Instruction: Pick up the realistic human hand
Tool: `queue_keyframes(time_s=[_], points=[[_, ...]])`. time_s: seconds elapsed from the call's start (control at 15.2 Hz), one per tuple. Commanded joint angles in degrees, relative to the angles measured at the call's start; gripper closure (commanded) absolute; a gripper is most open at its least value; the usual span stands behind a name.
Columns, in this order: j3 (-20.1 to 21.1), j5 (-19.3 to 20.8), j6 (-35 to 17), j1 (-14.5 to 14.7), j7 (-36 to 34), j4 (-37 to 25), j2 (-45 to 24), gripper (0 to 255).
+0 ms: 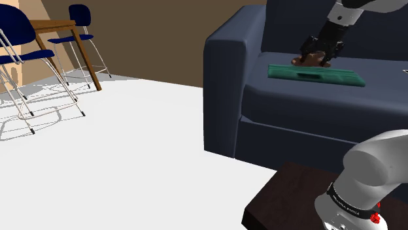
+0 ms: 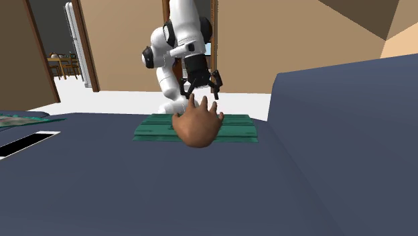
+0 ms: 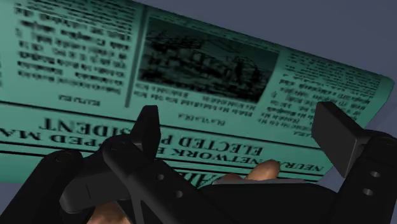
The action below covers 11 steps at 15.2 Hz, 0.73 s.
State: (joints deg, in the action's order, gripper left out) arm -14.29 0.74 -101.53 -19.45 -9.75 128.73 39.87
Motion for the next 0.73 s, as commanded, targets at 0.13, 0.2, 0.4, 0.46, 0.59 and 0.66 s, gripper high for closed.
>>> queue_keyframes(time_s=[0.13, 0.2, 0.4, 0.46, 0.59, 0.66], points=[[-2.43, 1.14, -0.89, -4.10, -3.63, -1.65, 0.14, 0], [-2.96, 1.41, -1.04, -5.13, -4.59, -1.99, 0.31, 0], [-3.24, 1.64, -2.49, -5.62, -4.78, -0.24, 0.81, 0], [-3.31, 1.72, -3.20, -5.69, -4.73, 0.65, 1.00, 0], [-3.45, 1.86, -4.61, -5.84, -4.61, 2.44, 1.36, 0], [-3.53, 1.94, -5.32, -5.90, -4.55, 3.31, 1.52, 0]])
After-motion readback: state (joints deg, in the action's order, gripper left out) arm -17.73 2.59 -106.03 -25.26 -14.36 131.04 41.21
